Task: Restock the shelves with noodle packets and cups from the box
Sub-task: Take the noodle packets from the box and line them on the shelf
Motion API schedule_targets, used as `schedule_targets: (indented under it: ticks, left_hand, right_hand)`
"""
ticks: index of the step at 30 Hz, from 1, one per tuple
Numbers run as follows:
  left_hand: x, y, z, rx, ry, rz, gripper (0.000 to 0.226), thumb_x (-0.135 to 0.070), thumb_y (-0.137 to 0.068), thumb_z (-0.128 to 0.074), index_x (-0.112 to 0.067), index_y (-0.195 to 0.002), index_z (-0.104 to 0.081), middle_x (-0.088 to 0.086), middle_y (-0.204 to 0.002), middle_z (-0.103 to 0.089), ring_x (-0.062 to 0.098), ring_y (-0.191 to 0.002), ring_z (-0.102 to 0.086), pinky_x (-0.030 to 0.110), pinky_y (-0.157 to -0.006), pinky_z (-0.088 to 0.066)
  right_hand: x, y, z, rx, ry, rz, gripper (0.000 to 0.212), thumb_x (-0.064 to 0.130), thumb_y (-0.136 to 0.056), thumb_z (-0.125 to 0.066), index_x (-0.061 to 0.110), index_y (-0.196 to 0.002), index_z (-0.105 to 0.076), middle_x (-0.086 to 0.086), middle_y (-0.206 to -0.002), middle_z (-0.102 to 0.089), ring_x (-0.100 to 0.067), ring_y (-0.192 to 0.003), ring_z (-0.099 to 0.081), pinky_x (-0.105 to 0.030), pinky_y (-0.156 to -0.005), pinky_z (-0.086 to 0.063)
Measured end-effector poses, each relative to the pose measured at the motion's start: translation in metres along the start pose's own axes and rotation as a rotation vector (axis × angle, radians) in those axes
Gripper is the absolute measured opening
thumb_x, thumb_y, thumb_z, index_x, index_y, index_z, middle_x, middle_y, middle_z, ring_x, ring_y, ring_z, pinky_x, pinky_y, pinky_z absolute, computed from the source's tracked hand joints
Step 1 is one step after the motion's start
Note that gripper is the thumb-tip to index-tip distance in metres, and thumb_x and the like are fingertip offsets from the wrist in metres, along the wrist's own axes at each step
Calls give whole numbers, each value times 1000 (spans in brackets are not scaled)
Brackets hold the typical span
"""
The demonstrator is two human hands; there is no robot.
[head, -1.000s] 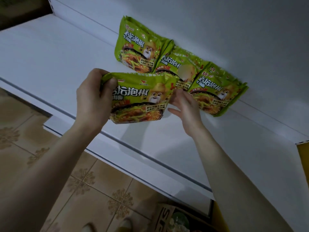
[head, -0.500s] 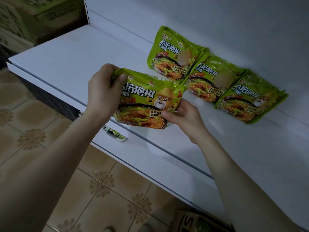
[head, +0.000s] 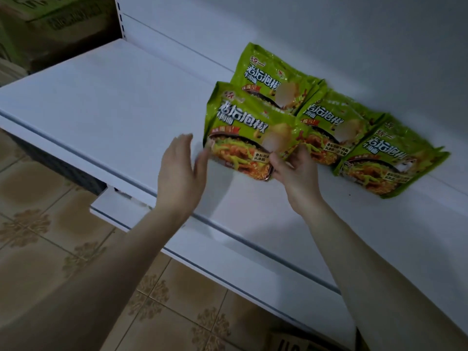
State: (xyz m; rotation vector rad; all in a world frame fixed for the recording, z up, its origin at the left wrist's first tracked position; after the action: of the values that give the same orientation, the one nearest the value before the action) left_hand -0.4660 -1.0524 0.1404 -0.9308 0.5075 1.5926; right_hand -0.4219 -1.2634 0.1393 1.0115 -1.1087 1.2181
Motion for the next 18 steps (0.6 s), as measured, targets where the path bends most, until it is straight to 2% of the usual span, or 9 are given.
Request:
schedule_targets:
  ticks: [2, 5, 7, 10, 13, 15, 18]
  left_hand:
    - [16, 4, -24, 151, -223, -58, 58, -43, -96, -31, 0, -132, -44, 21, -139, -43, 35, -132, -34, 46, -105, -26]
    - [28, 10, -46, 261, -464, -133, 74, -56, -86, -11, -5, -128, -45, 17, -137, -42, 34, -133, -29, 53, -102, -23]
    - [30, 11, -52, 281, -558, -155, 73, -58, -87, -10, -11, -132, -42, 13, -144, -36, 33, -138, -22, 55, -106, -17]
    - [32, 13, -56, 287, -598, -158, 69, -57, -89, -14, -12, -132, -44, 15, -146, -36, 36, -138, -24, 58, -107, -17]
    - [32, 13, -56, 265, -610, -174, 59, -52, -90, -26, -10, -123, -52, 17, -137, -46, 38, -131, -36, 59, -101, -28]
    - [31, 12, -56, 253, -607, -178, 55, -50, -90, -30, -10, -119, -53, 17, -134, -49, 38, -129, -39, 58, -99, -31]
    - [30, 12, -55, 232, -601, -193, 54, -50, -90, -32, -10, -119, -54, 16, -133, -49, 38, -129, -39, 58, -99, -31]
  right_hand:
    - [-1, -17, -1, -57, -40, 2, 25, 6, -88, -59, 30, -95, -56, 2, -106, -63, -24, -109, -59, -52, -90, -50]
    - [-5, -44, -5, -125, -98, -26, 26, 3, -89, -57, 29, -94, -54, -3, -109, -61, -23, -108, -58, -42, -88, -51]
    - [-8, -61, -7, -160, -107, -47, 23, 3, -88, -57, 24, -96, -53, -3, -107, -60, -22, -106, -58, -40, -87, -50]
    - [-11, -86, -9, -204, -29, -43, 20, 6, -86, -59, 23, -94, -55, -1, -101, -62, -24, -106, -60, -50, -94, -49]
    - [-12, -102, -10, -249, 24, -57, 19, 7, -86, -60, 16, -102, -56, 3, -95, -61, -23, -102, -60, -49, -94, -49]
    - [-13, -108, -11, -291, 69, -63, 25, 10, -86, -60, 10, -111, -56, -2, -102, -60, -25, -105, -60, -49, -94, -49]
    - [-13, -114, -11, -346, 163, -36, 28, 14, -85, -61, 8, -112, -56, -10, -111, -61, -29, -106, -59, -50, -92, -49]
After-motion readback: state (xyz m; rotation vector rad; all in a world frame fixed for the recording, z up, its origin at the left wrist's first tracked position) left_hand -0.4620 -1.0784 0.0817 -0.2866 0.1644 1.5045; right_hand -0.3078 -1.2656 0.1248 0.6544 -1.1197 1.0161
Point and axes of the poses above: each hand's wrist, its own y-axis away from the middle knuckle, its own z-axis out of the back of the hand, x = y × z, the point moved 6 cm from there along -y, towards the middle knuckle
